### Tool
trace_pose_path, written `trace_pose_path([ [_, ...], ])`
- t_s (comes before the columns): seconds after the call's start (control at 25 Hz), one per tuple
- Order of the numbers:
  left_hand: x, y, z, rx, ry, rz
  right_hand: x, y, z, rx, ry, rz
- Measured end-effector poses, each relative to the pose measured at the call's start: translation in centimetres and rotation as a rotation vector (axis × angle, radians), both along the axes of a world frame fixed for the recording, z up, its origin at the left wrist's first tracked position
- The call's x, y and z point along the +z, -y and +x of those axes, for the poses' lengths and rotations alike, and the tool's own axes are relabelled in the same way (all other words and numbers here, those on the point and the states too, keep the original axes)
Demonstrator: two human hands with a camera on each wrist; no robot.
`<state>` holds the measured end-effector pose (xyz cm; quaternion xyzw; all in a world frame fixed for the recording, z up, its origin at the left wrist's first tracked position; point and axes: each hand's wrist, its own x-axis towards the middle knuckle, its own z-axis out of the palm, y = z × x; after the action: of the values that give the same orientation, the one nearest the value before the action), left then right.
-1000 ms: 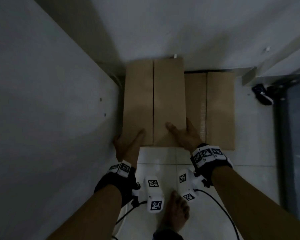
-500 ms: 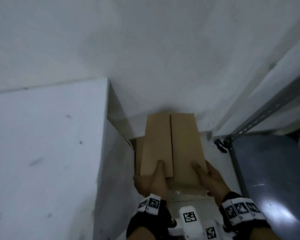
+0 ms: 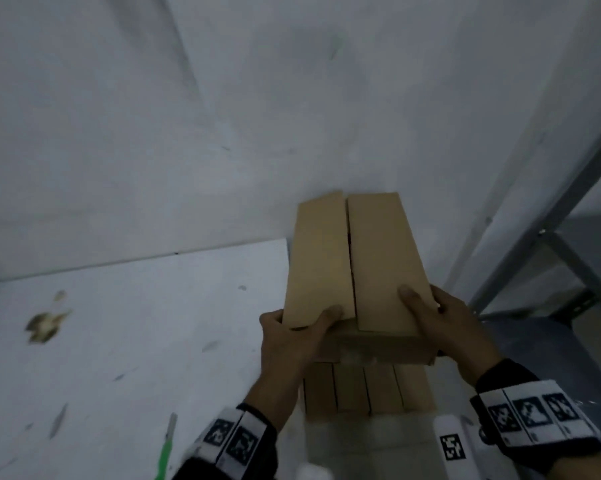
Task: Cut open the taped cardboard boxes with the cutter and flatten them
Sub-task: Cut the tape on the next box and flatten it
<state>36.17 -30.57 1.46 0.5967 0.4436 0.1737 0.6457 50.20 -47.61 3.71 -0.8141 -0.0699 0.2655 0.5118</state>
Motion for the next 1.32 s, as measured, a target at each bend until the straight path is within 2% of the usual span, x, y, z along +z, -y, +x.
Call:
trace_pose_path([
  [0.16,4.6,-6.5,-8.8,-0.163,0.002,0.228,4.4,-4.9,-7.9,0.027,0.098,0.041],
  [0.32,5.5,-14.9,-18.8,-0.076,0.007,0.288,6.2,-13.6,-17.7,0.091,0.111,0.113],
  [0.48,3.6,-23.9,-28.4,0.025,0.005,0.266,3.0,-23.4,-26.4,0.186,0.07,0.114],
  [0.68,-0.3,-29.5,-36.8,0.048,-0.091,0.204,-3.1,-30.5,-33.3,0.272,-0.07,-0.007],
  [0.8,-2.1,-30.7,-39.2,-0.066,-0.145,0.138,-5.8,-31.6,-34.7,0.273,-0.118,-0.06],
  [0.92,-2.6,-31.6,-40.4,-0.215,-0.151,0.078,-6.7,-31.9,-35.2,0.209,-0.178,-0.052],
  [1.08,-3.5,-33.1,-40.1,-0.141,-0.186,0.08,-6.7,-32.1,-34.5,0.117,-0.422,0.001],
  [1.24,-3.9,-34.2,-38.5,-0.234,-0.192,0.126,-5.2,-32.0,-33.6,0.161,-0.378,-0.013],
  [1.32,-3.9,-34.7,-38.2,-0.254,-0.112,0.077,-3.6,-31.9,-33.1,0.137,-0.364,0.06],
])
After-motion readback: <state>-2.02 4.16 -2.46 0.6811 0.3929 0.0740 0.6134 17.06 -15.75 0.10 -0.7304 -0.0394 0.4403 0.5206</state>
